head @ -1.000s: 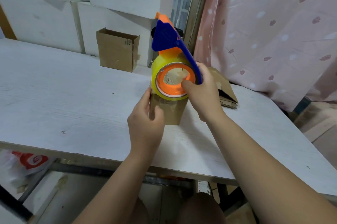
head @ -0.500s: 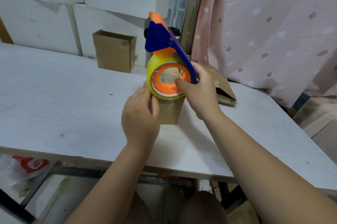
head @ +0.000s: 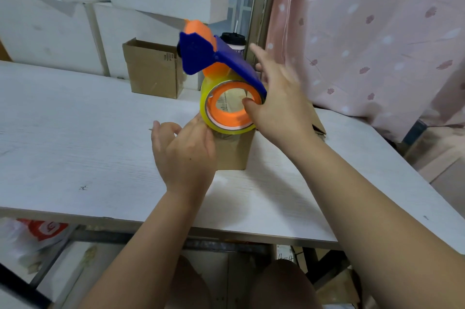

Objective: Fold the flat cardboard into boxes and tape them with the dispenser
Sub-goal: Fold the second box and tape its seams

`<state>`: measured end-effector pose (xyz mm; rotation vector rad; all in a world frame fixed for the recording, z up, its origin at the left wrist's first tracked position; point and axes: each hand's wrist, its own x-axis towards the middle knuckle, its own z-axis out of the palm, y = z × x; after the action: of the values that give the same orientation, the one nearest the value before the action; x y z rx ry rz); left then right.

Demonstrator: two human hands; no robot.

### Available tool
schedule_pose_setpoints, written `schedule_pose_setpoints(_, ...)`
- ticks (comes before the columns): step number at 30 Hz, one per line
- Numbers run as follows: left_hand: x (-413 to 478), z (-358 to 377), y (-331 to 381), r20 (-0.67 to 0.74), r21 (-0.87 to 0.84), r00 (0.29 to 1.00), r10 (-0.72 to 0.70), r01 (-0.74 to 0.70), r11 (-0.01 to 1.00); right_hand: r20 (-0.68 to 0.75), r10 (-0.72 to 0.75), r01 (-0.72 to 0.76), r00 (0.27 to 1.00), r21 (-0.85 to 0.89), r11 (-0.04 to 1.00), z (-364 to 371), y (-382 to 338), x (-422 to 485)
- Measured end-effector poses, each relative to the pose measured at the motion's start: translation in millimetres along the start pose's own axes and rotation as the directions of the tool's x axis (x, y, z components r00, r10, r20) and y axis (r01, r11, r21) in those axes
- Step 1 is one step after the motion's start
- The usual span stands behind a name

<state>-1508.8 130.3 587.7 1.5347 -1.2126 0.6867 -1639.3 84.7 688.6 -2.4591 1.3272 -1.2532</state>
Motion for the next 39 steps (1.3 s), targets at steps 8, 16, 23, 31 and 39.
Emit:
schedule_pose_setpoints(8,3.7,-5.6,-1.0,-0.056,0.067,0.994,0.092,-0.088,0.994,0.186,-0.018,-0.002,0.982,0.104,0.995,-8.5,-9.3,17.3)
schedule_pose_setpoints(16,8.2,-8.1,-3.5,0.065,0.135,0.978,0.197,-0.204,0.970,0.241,-0.067,0.085,0.968,-0.066,0.994,-18.2,1.0,28.3)
schedule_pose_setpoints(23,5.9,-5.9,-7.6,0.043,0.153,0.957,0.287,-0.290,0.945,0.254,-0.124,0.178,0.959,-0.200,0.964,-41.9,21.0,30.1)
schedule_pose_setpoints(31,5.5,-5.1,-10.9,0.035,0.181,0.928,0.371,-0.371,0.911,0.269,-0.159,0.217,0.950,-0.202,0.955,-48.9,30.9,31.9)
schedule_pose_setpoints(39,7.3,-3.5,-13.6,0.018,0.188,0.915,0.403,-0.399,0.898,0.327,-0.222,0.324,0.918,-0.298,0.898,-55.7,35.4,37.6)
